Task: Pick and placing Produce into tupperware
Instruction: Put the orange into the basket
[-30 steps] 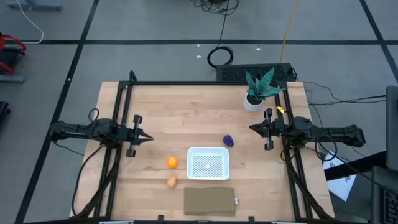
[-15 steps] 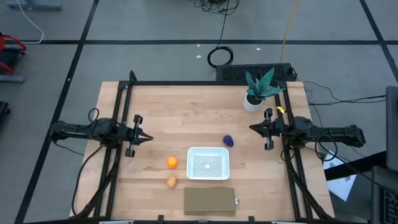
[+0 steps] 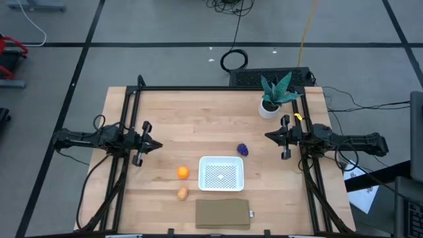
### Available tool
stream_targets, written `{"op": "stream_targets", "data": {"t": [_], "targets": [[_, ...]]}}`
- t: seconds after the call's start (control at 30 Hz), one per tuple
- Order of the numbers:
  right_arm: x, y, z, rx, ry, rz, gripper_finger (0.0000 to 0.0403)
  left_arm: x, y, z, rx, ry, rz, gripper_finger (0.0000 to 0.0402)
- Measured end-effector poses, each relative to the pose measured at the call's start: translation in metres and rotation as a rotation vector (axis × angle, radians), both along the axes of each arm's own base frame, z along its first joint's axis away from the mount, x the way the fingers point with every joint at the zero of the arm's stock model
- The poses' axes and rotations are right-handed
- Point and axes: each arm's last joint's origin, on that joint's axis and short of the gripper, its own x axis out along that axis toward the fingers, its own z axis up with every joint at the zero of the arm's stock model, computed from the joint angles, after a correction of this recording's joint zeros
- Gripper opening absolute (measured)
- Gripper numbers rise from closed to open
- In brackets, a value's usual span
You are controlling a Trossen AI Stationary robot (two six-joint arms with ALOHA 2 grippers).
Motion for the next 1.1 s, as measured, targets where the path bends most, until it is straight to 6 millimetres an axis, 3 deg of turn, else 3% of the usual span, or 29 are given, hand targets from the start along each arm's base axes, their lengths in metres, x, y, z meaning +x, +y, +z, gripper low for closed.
{"op": "stream_targets", "data": {"t": [0.27,0.73,1.1], "targets": [[0.000,0.000,0.000,-0.027,0.001,-0.004,0.0000,0.001,0.003,-0.005,-0.019,0.056,0.111,0.0024],[0.000,0.000,0.000,-0.035,0.001,-0.005,0.0000,0.005,0.003,-0.015,0.059,0.161,0.108,0.0024],[0.000,0.000,0.000,-0.033,0.001,-0.005,0.0000,0.005,-0.001,0.004,-0.022,0.047,0.068,0.0024]]}}
